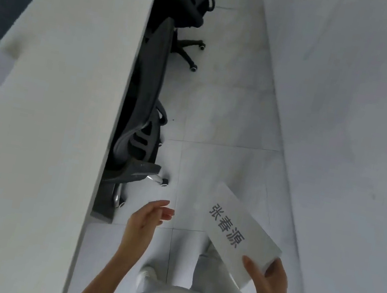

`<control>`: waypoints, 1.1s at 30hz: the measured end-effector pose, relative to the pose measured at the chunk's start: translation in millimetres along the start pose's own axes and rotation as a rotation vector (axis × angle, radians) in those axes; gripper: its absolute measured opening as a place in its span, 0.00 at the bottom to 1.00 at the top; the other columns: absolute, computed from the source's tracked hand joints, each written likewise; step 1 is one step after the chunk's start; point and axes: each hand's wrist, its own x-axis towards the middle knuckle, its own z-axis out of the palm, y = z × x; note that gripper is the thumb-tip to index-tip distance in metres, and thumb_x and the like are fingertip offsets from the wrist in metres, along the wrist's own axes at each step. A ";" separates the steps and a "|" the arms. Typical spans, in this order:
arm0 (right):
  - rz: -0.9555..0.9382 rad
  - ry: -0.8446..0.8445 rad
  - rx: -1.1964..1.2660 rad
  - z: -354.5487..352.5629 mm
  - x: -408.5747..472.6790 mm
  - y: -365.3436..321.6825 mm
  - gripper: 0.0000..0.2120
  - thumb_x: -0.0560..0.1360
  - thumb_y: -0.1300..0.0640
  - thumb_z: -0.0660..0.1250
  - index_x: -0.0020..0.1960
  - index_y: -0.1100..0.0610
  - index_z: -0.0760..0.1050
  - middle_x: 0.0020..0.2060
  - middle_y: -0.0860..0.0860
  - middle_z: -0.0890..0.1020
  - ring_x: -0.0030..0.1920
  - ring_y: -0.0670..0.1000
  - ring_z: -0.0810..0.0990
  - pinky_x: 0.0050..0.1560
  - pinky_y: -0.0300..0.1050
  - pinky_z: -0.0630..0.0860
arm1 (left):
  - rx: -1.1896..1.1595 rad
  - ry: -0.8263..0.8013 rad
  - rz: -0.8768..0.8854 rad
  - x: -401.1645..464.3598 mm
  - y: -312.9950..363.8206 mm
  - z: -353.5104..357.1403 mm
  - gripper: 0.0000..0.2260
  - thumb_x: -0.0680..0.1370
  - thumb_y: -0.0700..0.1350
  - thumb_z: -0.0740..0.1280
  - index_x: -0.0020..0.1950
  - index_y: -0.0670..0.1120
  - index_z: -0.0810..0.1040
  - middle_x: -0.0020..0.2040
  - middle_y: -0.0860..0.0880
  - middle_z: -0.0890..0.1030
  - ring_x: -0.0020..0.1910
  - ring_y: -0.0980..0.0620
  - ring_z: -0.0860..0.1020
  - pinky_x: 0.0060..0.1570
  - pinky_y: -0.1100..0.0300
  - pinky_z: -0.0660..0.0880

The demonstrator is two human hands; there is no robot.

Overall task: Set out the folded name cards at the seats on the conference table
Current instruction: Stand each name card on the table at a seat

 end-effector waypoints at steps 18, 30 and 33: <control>-0.210 0.038 0.034 -59.9 298.0 -160.6 0.19 0.60 0.51 0.74 0.49 0.51 0.73 0.44 0.44 0.81 0.43 0.37 0.79 0.38 0.34 0.77 | 0.006 0.059 -0.037 200.6 73.5 163.9 0.14 0.78 0.35 0.56 0.49 0.52 0.77 0.41 0.58 0.85 0.39 0.57 0.82 0.39 0.69 0.76; -0.190 0.026 -0.031 -11.8 531.0 -306.6 0.17 0.57 0.48 0.72 0.43 0.46 0.72 0.41 0.44 0.81 0.45 0.43 0.79 0.38 0.37 0.72 | 0.013 0.055 0.148 512.2 245.4 182.8 0.16 0.78 0.35 0.55 0.48 0.53 0.77 0.40 0.61 0.84 0.41 0.58 0.81 0.44 0.68 0.77; -0.187 0.031 -0.050 3.9 590.7 -339.7 0.17 0.57 0.49 0.72 0.45 0.49 0.73 0.42 0.45 0.81 0.46 0.46 0.78 0.41 0.40 0.72 | 0.009 0.044 0.186 584.8 289.4 190.0 0.15 0.78 0.36 0.55 0.49 0.54 0.76 0.40 0.59 0.84 0.41 0.59 0.81 0.44 0.69 0.76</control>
